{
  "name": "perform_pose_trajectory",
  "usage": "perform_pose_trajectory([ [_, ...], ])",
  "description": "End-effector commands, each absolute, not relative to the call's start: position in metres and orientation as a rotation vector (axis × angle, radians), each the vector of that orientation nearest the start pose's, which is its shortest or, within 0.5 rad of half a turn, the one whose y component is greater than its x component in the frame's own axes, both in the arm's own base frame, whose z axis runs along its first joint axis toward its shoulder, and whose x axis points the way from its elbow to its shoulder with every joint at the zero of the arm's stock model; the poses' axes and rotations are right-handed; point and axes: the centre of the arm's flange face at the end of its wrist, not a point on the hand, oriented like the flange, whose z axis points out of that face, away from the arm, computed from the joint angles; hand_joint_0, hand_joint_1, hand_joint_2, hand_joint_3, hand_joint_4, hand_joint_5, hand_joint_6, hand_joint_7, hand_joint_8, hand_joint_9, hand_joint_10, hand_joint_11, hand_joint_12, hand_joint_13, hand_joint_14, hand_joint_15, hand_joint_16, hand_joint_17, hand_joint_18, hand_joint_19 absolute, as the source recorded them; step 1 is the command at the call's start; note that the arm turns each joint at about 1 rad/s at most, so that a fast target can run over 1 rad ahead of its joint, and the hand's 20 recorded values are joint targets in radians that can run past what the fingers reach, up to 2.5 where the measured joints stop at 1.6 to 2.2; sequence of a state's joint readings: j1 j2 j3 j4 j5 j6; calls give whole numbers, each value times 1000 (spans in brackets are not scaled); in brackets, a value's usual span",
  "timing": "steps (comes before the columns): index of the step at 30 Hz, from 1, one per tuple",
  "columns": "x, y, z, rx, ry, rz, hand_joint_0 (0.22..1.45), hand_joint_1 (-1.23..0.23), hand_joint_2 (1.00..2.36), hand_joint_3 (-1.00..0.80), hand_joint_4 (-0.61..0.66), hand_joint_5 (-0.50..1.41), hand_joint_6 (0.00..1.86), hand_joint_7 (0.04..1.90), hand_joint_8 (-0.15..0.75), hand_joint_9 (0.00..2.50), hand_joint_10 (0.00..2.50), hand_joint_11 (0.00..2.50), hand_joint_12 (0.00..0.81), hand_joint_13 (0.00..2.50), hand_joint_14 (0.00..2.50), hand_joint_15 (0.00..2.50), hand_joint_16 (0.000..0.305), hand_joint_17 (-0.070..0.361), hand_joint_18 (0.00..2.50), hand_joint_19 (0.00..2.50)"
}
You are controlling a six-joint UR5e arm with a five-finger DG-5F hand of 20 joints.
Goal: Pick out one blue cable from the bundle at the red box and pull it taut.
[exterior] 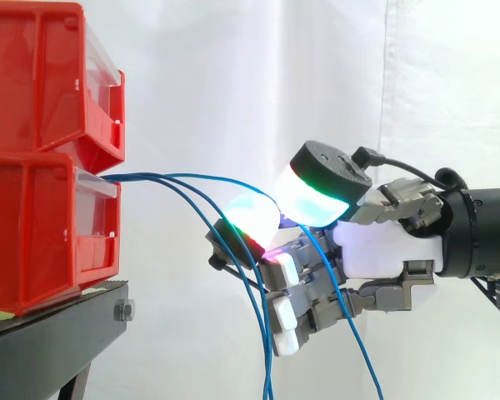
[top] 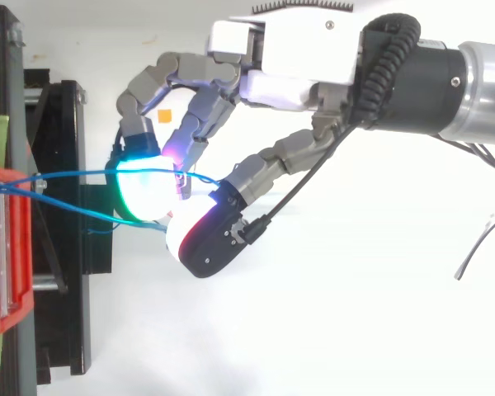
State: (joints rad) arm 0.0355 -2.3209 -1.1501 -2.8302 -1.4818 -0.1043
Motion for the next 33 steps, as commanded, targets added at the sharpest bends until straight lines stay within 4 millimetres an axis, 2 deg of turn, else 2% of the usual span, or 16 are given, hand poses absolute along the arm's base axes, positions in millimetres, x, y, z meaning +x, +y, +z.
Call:
perform_pose_trajectory([
  [1, 763, -115, 245, 1171, 1234, 1083, 422, -813, 1000, -500, 41, -150, 931, 893, 215, 1047, 23, 775, 319, 992, 22, 644, 54, 121, 726, 611],
  [2, 763, -115, 245, 1171, 1234, 1083, 420, -687, 1000, -500, 45, -146, 915, 862, 212, 1051, 23, 747, 326, 997, 22, 640, 55, 123, 730, 617],
  [3, 763, -115, 246, 1170, 1233, 1084, 427, -650, 1000, -500, 42, -145, 909, 866, 211, 1055, 23, 755, 324, 997, 22, 640, 54, 122, 725, 620],
  [5, 763, -115, 245, 1171, 1234, 1083, 472, -397, 1000, -500, 43, -138, 870, 908, 200, 1068, 22, 752, 320, 992, 23, 655, 51, 116, 692, 661],
  [8, 763, -115, 245, 1171, 1234, 1083, 551, -258, 1000, -500, 7, -134, 847, 964, 180, 1069, 27, 767, 303, 976, 26, 671, 46, 104, 648, 716],
  [12, 763, -115, 245, 1171, 1234, 1083, 591, -327, 1000, -500, 23, -139, 847, 1009, 182, 1066, 27, 768, 302, 970, 24, 681, 46, 103, 627, 726],
  [18, 763, -115, 246, 1170, 1233, 1084, 586, -414, 1011, -396, 41, -151, 861, 1027, 193, 1046, 27, 775, 308, 960, 26, 686, 47, 105, 616, 727],
  [23, 763, -115, 246, 1170, 1233, 1084, 566, -526, 1008, -423, 41, -158, 874, 1029, 199, 1044, 25, 776, 311, 966, 26, 683, 48, 107, 627, 726],
  [33, 763, -114, 246, 1169, 1234, 1085, 586, -683, 1024, -228, 31, -164, 920, 1069, 195, 1017, 28, 796, 297, 962, 25, 682, 47, 107, 637, 699],
])
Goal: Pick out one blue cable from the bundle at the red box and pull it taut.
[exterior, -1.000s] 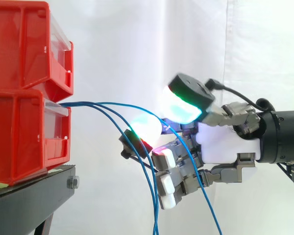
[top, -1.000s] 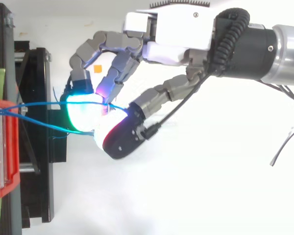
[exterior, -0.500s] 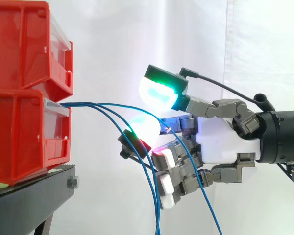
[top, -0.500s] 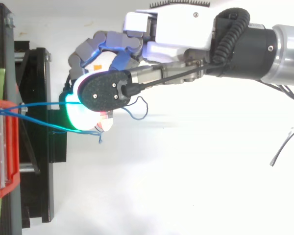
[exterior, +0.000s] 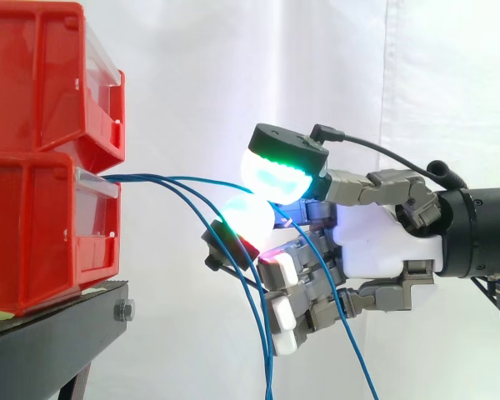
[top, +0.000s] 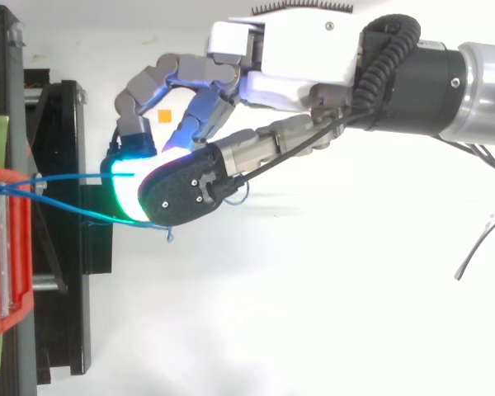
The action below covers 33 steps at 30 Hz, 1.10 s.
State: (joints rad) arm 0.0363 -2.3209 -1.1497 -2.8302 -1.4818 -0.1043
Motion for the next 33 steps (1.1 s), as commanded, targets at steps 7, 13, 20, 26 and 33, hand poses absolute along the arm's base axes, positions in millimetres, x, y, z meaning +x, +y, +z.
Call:
perform_pose_trajectory([
  [7, 763, -114, 245, 1170, 1235, 1084, 469, -497, 1000, -500, 86, -164, 875, 907, 224, 1013, 25, 769, 335, 969, 24, 652, 55, 123, 661, 684],
  [13, 763, -114, 246, 1169, 1234, 1085, 551, -335, 1000, -500, 52, -155, 814, 916, 199, 999, 26, 774, 311, 939, 24, 678, 49, 109, 609, 719],
  [20, 764, -113, 245, 1168, 1235, 1086, 591, -388, 1012, -391, 45, -160, 810, 980, 197, 967, 24, 765, 313, 915, 26, 687, 47, 107, 565, 749],
  [26, 763, -112, 245, 1168, 1236, 1087, 570, -525, 1020, -294, 47, -179, 848, 958, 204, 945, 26, 763, 312, 909, 25, 681, 48, 109, 566, 741],
  [33, 763, -113, 245, 1169, 1236, 1085, 566, -594, 1025, -206, 38, -186, 888, 952, 204, 942, 26, 780, 311, 914, 26, 686, 49, 109, 578, 730],
])
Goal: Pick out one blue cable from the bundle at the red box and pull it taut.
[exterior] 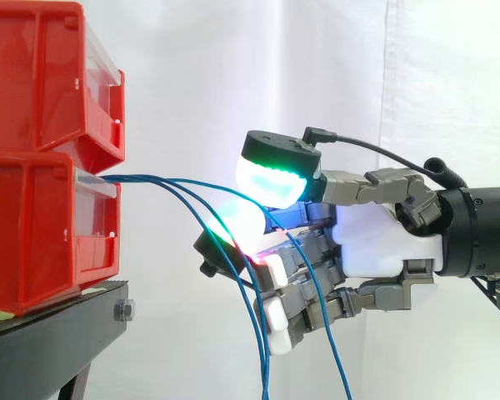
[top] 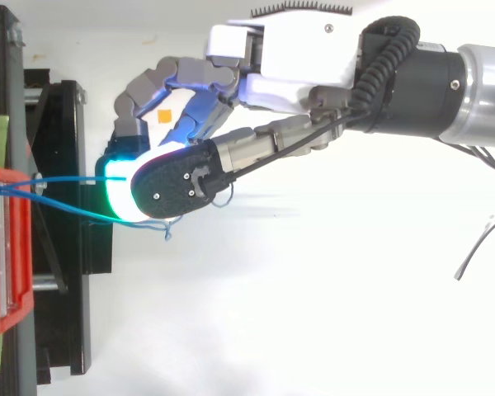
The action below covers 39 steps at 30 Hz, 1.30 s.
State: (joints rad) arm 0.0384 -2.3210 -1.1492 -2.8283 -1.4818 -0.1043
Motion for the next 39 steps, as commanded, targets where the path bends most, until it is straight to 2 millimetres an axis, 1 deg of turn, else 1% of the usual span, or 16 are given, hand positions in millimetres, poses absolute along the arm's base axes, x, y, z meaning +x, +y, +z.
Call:
perform_pose_trajectory([
  [1, 763, -113, 246, 1168, 1235, 1086, 566, -600, 1025, -185, 33, -187, 895, 969, 205, 943, 26, 778, 307, 916, 24, 677, 49, 110, 581, 729],
  [7, 764, -112, 246, 1168, 1236, 1087, 578, -639, 1028, -122, -8, -189, 918, 982, 198, 945, 27, 783, 304, 918, 24, 681, 49, 109, 590, 709],
  [11, 764, -112, 245, 1167, 1234, 1087, 586, -655, 1028, -82, -75, -186, 932, 1004, 194, 946, 27, 780, 302, 918, 24, 675, 48, 108, 593, 717],
  [16, 764, -112, 246, 1169, 1229, 1084, 603, -681, 1026, -23, -178, -176, 945, 1081, 185, 970, 27, 788, 301, 930, 25, 665, 48, 108, 612, 703],
  [20, 763, -113, 245, 1171, 1231, 1081, 617, -684, 1028, -40, -220, -184, 953, 1059, 179, 976, 27, 797, 293, 936, 24, 667, 47, 105, 612, 696],
  [21, 763, -113, 245, 1172, 1232, 1081, 620, -684, 1028, -48, -221, -186, 954, 1050, 180, 982, 25, 794, 290, 942, 24, 670, 46, 104, 617, 705],
  [22, 763, -111, 244, 1173, 1234, 1081, 622, -682, 1029, -53, -220, -187, 954, 1047, 180, 992, 27, 792, 288, 1003, 25, 693, 46, 103, 644, 704],
  [25, 763, -113, 244, 1181, 1232, 1084, 633, -680, 1030, -64, -245, -191, 954, 1055, 176, 1040, 27, 812, 272, 1137, 27, 832, 44, 99, 714, 689],
  [33, 756, -112, 239, 1258, 1264, 1089, 636, -679, 1031, -63, -236, -192, 955, 1052, 179, 1062, 28, 824, 270, 1151, 29, 867, 44, 98, 692, 688],
  [35, 753, -115, 237, 1266, 1280, 1084, 638, -679, 1031, -66, -238, -192, 955, 1054, 177, 1060, 28, 836, 270, 1152, 29, 861, 44, 98, 692, 680],
  [38, 753, -115, 244, 1257, 1275, 1094, 640, -677, 1030, -74, -226, -194, 956, 1036, 176, 1075, 28, 848, 272, 1159, 29, 876, 43, 98, 691, 682],
  [39, 751, -115, 256, 1247, 1268, 1100, 641, -676, 1030, -76, -227, -194, 956, 1023, 176, 1092, 28, 864, 272, 1159, 29, 877, 43, 97, 691, 681],
])
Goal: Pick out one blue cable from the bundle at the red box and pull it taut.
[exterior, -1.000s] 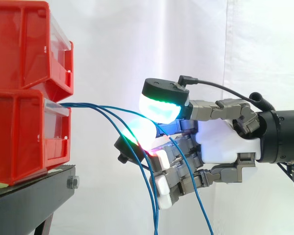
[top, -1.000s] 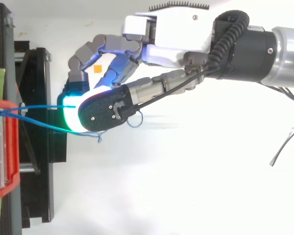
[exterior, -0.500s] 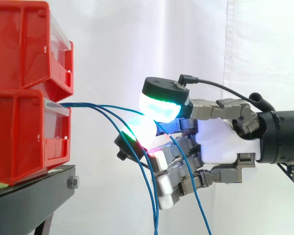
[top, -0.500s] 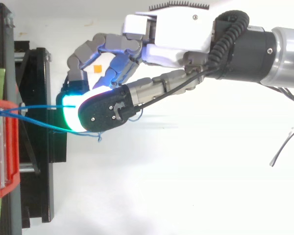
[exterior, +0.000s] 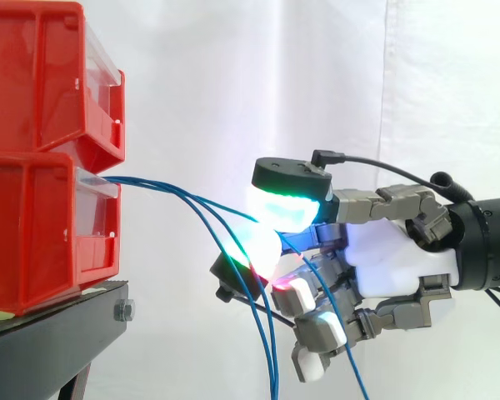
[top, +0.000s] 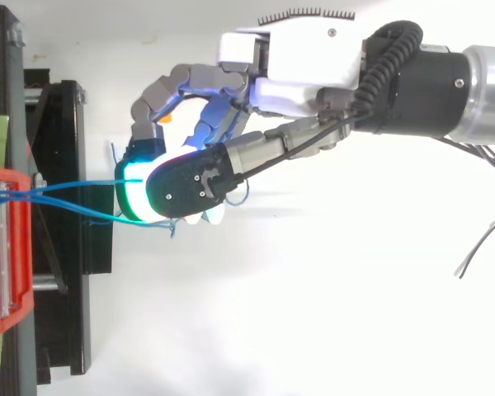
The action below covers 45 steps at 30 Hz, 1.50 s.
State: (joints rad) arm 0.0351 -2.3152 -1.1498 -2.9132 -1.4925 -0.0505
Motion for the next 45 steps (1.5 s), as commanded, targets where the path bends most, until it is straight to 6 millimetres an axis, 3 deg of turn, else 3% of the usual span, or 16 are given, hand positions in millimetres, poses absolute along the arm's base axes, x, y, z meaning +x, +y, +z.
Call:
perform_pose_trajectory([
  [1, 750, -115, 259, 1245, 1267, 1100, 640, -675, 1031, -76, -223, -194, 956, 1026, 175, 1110, 28, 896, 273, 1164, 29, 900, 43, 97, 692, 682],
  [14, 725, -112, 288, 1268, 1320, 1064, 642, -669, 1032, -85, -200, -195, 951, 1017, 162, 1287, 26, 1175, 252, 1340, 27, 1198, 41, 91, 725, 691],
  [18, 713, -112, 281, 1296, 1316, 1034, 642, -668, 1032, -84, -196, -195, 951, 1014, 153, 1323, 24, 1280, 245, 1363, 26, 1265, 40, 91, 733, 684],
  [27, 714, -113, 280, 1314, 1290, 1034, 641, -672, 1033, -76, -193, -193, 949, 1011, 130, 1413, 15, 1524, 228, 1441, 18, 1491, 40, 90, 758, 730],
  [34, 714, -113, 280, 1315, 1286, 1038, 652, -692, 1033, -54, -217, -187, 950, 1078, 121, 1438, 13, 1581, 225, 1474, 14, 1549, 40, 90, 805, 772],
  [45, 714, -113, 275, 1302, 1270, 1050, 689, -706, 1029, -169, -234, -206, 957, 1034, 135, 1312, 17, 1446, 230, 1406, 16, 1507, 41, 92, 753, 757],
])
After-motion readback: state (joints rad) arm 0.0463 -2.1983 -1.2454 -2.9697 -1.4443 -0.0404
